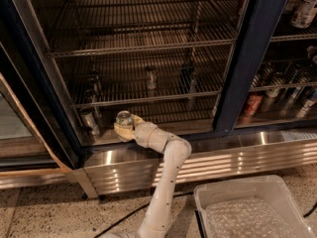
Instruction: Pick 7up can from bottom shelf of fridge
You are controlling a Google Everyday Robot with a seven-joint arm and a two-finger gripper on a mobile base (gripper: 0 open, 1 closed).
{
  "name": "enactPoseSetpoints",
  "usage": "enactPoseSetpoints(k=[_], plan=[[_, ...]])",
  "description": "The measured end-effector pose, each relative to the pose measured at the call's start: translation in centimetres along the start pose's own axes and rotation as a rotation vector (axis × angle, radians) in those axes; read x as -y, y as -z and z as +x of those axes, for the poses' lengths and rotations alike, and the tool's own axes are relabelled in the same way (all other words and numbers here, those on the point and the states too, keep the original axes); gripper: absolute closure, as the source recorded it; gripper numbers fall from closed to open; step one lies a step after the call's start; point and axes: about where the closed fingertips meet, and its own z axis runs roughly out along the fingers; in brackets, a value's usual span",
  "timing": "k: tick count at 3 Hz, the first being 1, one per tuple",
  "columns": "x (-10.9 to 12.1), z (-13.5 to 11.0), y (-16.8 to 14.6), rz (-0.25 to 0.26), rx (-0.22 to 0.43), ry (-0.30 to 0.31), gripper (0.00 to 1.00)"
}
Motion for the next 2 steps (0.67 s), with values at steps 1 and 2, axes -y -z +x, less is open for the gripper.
enactPoseSetpoints(k=[1,2], plan=[[-2.2,1.7,-0.9,-0.059,-0.008,-0.014,1.00],[-3.7,3.2,-1.7,-0.095,-0.019,-0.012,1.00]])
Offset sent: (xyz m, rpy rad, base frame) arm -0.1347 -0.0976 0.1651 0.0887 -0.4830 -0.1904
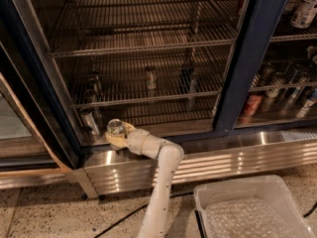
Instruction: Pick 7up can from bottom shelf of fridge
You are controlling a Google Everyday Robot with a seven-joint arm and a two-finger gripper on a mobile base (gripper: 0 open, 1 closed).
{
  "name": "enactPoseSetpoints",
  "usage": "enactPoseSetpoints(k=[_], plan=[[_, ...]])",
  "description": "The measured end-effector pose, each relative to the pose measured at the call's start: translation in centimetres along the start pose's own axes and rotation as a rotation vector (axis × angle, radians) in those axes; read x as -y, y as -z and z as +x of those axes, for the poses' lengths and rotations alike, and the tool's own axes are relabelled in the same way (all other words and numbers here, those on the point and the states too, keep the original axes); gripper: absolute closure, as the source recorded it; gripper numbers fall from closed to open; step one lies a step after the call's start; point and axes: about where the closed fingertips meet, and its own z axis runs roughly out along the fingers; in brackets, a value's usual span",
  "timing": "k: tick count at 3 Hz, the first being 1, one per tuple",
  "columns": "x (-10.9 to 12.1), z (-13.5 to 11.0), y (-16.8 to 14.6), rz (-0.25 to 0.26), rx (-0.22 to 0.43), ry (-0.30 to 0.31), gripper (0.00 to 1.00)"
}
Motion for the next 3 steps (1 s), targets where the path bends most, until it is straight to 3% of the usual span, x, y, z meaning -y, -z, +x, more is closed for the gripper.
enactPoseSetpoints(k=[3], plan=[[-0.14,0.76,-0.17,0.001,-0.003,-0.004,1.00]])
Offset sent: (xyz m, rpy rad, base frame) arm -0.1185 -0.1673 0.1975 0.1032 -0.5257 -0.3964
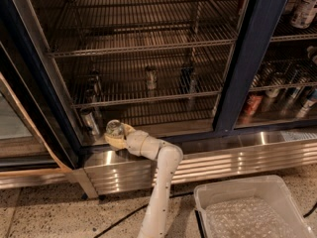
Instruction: Pick 7up can from bottom shelf of fridge
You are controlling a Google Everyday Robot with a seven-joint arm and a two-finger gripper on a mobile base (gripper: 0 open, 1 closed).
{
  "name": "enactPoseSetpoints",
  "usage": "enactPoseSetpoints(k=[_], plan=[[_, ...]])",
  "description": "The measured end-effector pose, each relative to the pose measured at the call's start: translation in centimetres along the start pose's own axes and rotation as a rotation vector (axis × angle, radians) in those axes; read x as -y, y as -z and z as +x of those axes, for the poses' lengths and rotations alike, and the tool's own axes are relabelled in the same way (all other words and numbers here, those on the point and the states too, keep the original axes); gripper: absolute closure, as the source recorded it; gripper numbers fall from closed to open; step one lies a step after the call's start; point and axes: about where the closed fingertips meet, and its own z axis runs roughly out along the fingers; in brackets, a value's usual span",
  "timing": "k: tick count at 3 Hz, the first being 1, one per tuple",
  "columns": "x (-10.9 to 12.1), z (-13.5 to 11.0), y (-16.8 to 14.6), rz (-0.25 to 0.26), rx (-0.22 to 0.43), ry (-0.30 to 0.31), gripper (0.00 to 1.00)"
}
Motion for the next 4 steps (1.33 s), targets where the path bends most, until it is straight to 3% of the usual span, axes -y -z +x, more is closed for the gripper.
enactPoseSetpoints(k=[4], plan=[[0.00,-0.03,0.00,0.000,0.000,0.000,1.00]])
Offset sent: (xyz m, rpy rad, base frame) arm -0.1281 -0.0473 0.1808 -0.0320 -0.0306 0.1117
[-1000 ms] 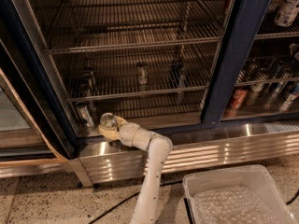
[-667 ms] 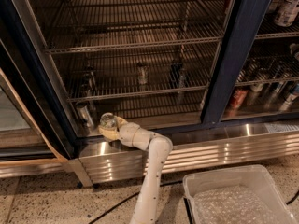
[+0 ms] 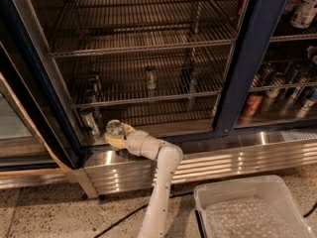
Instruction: Pick 7up can from bottom shelf of fridge
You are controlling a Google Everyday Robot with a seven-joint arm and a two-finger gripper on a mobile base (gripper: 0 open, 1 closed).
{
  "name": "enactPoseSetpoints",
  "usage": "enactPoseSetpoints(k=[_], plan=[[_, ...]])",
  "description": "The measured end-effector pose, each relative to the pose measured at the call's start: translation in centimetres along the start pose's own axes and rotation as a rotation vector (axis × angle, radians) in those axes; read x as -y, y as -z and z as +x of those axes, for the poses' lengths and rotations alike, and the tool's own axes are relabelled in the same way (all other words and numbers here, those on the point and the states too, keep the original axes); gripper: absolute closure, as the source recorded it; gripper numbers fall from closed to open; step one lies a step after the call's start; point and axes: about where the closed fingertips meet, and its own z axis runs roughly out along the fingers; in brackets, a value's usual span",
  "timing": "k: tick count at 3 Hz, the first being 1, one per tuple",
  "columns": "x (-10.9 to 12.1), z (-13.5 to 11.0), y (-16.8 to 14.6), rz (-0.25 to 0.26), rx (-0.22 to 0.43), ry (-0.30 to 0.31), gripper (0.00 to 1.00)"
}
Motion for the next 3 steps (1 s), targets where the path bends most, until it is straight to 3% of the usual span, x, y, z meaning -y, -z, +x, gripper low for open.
enactPoseSetpoints(k=[3], plan=[[0.00,-0.01,0.00,0.000,0.000,0.000,1.00]])
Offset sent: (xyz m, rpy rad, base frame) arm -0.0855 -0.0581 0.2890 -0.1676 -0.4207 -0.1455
